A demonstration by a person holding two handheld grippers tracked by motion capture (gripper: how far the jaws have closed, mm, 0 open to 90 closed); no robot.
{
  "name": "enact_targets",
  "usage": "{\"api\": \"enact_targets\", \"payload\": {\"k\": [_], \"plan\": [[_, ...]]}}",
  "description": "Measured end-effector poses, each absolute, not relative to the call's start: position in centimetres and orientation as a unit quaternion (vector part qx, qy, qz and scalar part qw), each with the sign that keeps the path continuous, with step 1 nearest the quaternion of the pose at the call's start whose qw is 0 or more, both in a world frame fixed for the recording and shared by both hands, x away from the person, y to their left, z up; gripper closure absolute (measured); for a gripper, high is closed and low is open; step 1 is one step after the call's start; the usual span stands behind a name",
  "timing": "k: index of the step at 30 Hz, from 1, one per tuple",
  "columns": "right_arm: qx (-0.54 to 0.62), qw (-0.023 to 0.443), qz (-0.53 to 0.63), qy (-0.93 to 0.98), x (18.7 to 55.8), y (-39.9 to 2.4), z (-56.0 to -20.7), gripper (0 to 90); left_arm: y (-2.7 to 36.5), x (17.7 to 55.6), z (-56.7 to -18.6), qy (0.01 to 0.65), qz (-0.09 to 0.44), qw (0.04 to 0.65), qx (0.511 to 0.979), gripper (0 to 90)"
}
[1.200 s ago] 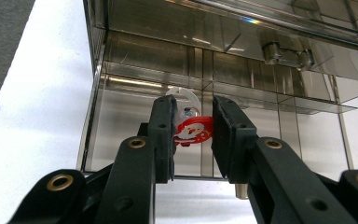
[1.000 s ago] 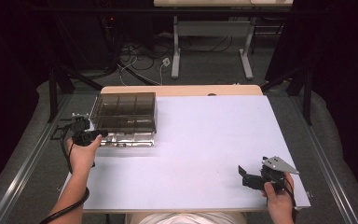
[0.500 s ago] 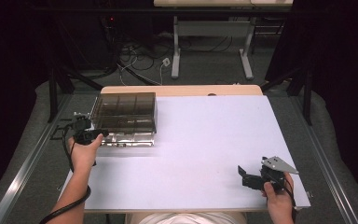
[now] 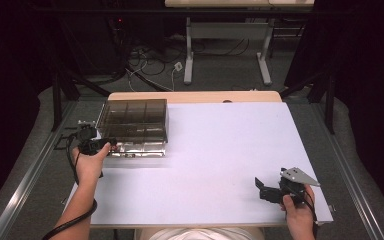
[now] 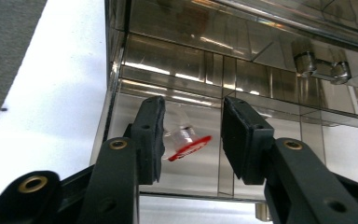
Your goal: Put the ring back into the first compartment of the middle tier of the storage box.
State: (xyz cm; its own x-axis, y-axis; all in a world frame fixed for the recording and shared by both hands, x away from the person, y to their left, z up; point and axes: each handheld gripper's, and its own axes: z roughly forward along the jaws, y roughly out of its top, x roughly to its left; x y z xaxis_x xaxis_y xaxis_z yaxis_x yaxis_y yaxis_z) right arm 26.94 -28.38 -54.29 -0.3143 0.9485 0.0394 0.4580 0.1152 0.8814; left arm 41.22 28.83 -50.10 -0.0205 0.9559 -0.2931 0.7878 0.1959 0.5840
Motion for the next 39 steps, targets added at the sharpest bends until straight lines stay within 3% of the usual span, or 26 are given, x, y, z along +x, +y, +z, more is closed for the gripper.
{"api": "enact_targets", "payload": {"k": [22, 30, 39], "plan": [[0.513, 0.284, 0.430, 0.687, 27.1, -28.5, -54.4, 0.6, 28.5, 40.8, -49.3, 0.670, 0.172, 0.330, 0.642, 43.9], [0.513, 0.281, 0.429, 0.689, 27.1, -28.4, -54.4, 0.6, 28.7, 40.6, -49.1, 0.670, 0.175, 0.328, 0.643, 30.8], [0.509, 0.281, 0.431, 0.690, 27.2, -28.4, -54.4, 0.6, 28.2, 40.2, -48.4, 0.651, 0.203, 0.336, 0.650, 22.6]]}}
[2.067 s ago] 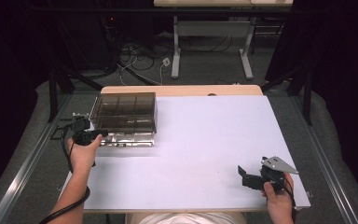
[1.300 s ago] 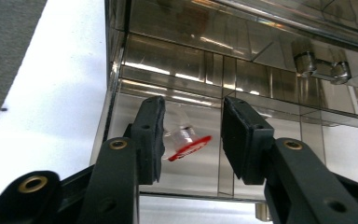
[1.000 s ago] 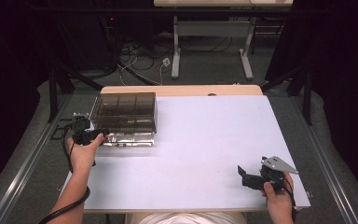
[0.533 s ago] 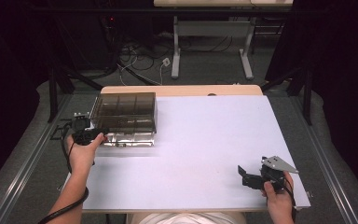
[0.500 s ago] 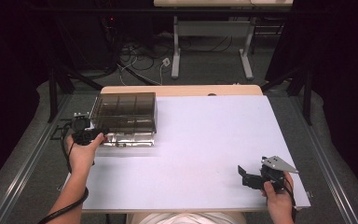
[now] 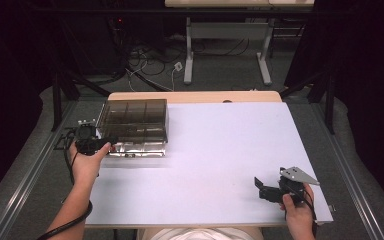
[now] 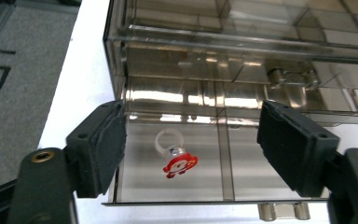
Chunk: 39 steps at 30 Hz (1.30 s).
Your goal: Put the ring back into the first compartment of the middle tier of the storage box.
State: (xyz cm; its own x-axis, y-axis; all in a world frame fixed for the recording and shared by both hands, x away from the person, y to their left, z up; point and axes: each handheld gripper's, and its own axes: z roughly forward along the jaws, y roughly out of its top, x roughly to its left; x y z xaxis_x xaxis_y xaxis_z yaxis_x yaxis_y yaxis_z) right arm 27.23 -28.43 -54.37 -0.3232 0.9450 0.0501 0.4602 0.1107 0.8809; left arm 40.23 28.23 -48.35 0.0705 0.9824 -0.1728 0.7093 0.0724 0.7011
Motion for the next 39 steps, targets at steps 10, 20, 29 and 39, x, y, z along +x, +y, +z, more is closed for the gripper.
{"api": "enact_targets", "payload": {"k": [10, 20, 29, 39], "plan": [[0.511, 0.280, 0.436, 0.686, 27.2, -28.5, -54.4, 0.6, 27.4, 39.6, -47.5, 0.633, 0.202, 0.341, 0.665, 13.2], [0.510, 0.285, 0.431, 0.688, 27.0, -28.5, -54.1, 0.6, 26.5, 38.6, -47.5, 0.612, 0.188, 0.359, 0.679, 0.1], [0.507, 0.284, 0.430, 0.691, 27.0, -28.4, -54.1, 0.6, 26.1, 37.3, -47.2, 0.585, 0.185, 0.378, 0.694, 0.1], [0.510, 0.287, 0.437, 0.683, 27.0, -28.2, -54.1, 0.6, 25.4, 35.3, -46.9, 0.569, 0.180, 0.395, 0.698, 0.2]]}}
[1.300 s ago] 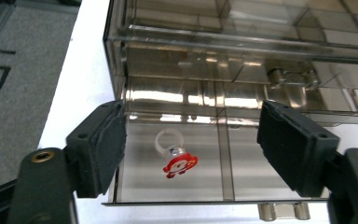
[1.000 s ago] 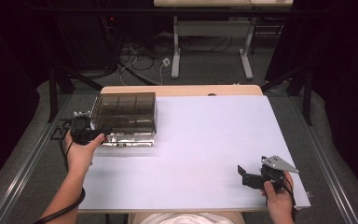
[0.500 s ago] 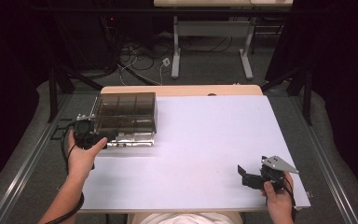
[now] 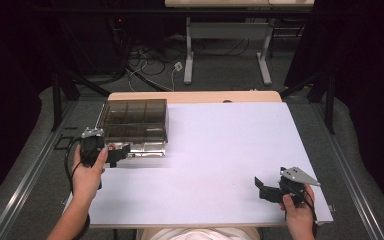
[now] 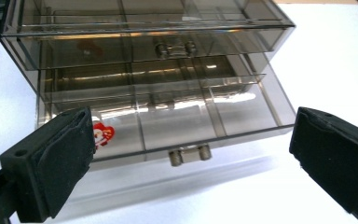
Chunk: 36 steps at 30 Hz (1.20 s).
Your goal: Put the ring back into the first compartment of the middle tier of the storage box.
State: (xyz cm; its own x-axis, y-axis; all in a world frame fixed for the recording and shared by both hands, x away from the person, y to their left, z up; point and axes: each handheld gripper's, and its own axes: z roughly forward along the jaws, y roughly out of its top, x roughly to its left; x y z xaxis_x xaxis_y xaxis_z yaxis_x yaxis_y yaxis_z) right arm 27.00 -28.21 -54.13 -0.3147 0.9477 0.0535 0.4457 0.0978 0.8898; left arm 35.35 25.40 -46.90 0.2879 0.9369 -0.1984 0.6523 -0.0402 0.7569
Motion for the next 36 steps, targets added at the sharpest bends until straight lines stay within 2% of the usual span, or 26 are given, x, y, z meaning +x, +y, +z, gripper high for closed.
{"api": "enact_targets", "payload": {"k": [25, 36], "plan": [[0.513, 0.286, 0.436, 0.682, 26.8, -28.3, -53.9, 0.6, 22.8, 30.5, -48.4, 0.541, 0.151, 0.420, 0.713, 0.2], [0.505, 0.287, 0.438, 0.686, 26.9, -28.2, -53.9, 0.6, 21.7, 29.1, -49.6, 0.512, 0.153, 0.428, 0.728, 0.2]]}}
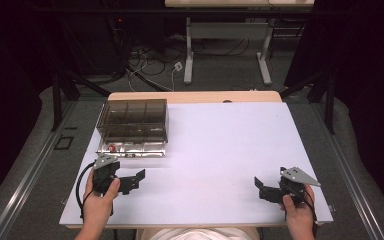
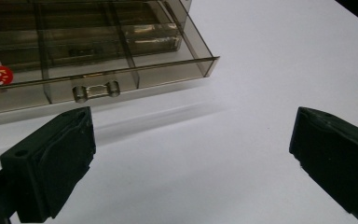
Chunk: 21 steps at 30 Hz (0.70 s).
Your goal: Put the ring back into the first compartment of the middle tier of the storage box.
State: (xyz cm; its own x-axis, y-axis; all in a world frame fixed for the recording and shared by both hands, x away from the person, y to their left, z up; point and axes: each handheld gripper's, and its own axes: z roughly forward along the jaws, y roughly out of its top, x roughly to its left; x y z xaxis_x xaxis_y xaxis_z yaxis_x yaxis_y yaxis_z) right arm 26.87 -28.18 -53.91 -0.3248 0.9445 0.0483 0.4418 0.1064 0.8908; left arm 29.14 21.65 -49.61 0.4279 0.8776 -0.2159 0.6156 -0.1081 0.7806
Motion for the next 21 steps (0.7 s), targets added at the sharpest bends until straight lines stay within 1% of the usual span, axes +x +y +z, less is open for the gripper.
{"api": "enact_targets", "payload": {"k": [7, 10, 21], "plan": [[0.507, 0.279, 0.428, 0.694, 26.7, -28.1, -53.8, 0.6, 21.2, 28.7, -50.6, 0.500, 0.146, 0.442, 0.730, 0.2], [0.502, 0.286, 0.440, 0.687, 26.9, -28.0, -54.0, 0.6, 21.1, 28.6, -51.2, 0.493, 0.144, 0.444, 0.734, 0.2], [0.501, 0.279, 0.438, 0.692, 27.0, -27.8, -54.2, 0.6, 20.7, 28.5, -52.8, 0.483, 0.143, 0.439, 0.744, 0.2]]}}
